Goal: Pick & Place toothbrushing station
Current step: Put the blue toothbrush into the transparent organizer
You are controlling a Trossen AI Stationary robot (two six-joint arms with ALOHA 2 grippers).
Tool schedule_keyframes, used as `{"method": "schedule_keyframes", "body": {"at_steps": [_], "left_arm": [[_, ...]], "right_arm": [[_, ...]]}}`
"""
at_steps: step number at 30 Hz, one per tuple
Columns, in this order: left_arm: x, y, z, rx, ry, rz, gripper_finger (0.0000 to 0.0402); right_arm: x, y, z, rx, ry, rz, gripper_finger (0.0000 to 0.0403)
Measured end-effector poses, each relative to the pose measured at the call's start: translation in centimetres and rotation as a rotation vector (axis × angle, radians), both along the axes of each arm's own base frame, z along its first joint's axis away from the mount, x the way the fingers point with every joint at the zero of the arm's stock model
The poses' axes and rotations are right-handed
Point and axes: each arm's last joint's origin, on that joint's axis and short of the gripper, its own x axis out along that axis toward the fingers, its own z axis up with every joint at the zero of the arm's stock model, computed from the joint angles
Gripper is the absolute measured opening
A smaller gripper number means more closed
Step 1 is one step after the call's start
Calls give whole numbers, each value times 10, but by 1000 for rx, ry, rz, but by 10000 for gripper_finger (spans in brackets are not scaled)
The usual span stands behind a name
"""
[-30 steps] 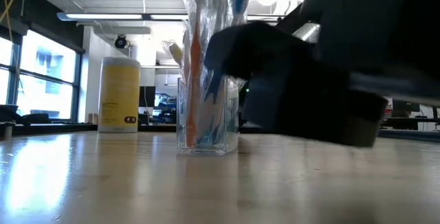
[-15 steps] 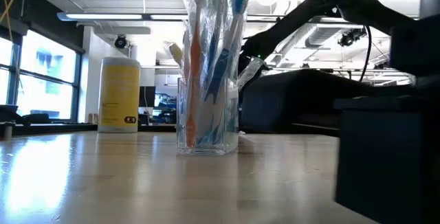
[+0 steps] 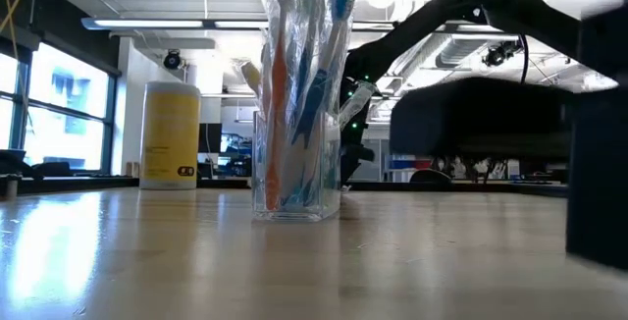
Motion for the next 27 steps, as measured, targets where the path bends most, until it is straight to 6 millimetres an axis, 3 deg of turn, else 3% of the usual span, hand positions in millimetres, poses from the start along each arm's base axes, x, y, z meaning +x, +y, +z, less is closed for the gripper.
{"method": "schedule_keyframes", "body": {"at_steps": [6,9,18,27], "left_arm": [[0,0,0,42,11,-33,190],[0,-1,0,47,15,-43,190],[-1,-4,0,64,26,-66,190],[-2,-4,0,106,37,-104,190]], "right_arm": [[-8,6,18,11,31,-114,13],[-12,11,39,-20,41,-151,13],[-24,47,132,-132,-92,-171,13],[-76,119,250,-212,-306,-180,12]]}}
